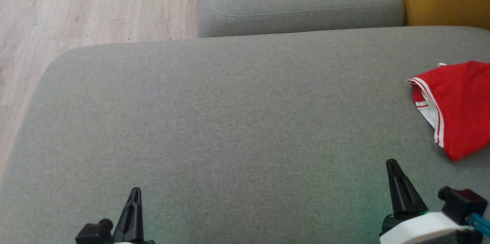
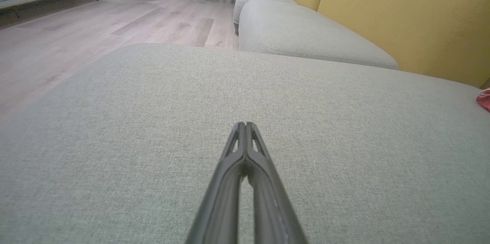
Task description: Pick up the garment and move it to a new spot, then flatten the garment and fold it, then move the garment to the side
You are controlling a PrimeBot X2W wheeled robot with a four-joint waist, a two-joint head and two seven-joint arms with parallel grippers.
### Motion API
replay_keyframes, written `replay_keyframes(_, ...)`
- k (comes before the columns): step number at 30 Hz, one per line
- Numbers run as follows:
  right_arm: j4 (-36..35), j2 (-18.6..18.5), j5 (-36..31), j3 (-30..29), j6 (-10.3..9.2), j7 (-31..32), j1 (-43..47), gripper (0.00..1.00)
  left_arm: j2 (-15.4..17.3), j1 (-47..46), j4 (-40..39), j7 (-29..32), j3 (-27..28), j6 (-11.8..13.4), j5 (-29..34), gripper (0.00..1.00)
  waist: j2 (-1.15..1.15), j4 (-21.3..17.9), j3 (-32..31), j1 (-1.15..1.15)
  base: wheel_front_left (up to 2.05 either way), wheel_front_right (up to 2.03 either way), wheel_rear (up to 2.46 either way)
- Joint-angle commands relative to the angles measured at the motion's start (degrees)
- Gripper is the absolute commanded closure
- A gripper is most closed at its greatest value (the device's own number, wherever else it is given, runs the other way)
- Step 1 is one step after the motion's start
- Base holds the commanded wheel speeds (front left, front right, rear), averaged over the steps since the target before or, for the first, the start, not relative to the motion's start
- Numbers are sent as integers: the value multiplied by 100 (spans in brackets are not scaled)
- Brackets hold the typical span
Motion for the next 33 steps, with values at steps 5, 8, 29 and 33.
replay_keyframes(5,-66,-66,471,-9,0,1,-268,100,5,-234,-135,64,197,-87,-395,100,0,-1,4,0,0,0,0)
replay_keyframes(8,-23,-78,676,-13,-1,4,-312,100,-16,-266,-120,101,248,-122,-574,100,0,-1,6,0,0,0,0)
replay_keyframes(29,251,-139,2012,-63,-1,46,-592,100,-160,-473,-53,352,595,-348,-1757,100,0,-5,20,0,0,0,0)
replay_keyframes(33,305,-148,2276,-78,-1,57,-648,100,-191,-513,-43,403,666,-393,-1992,100,0,-5,23,0,0,0,0)
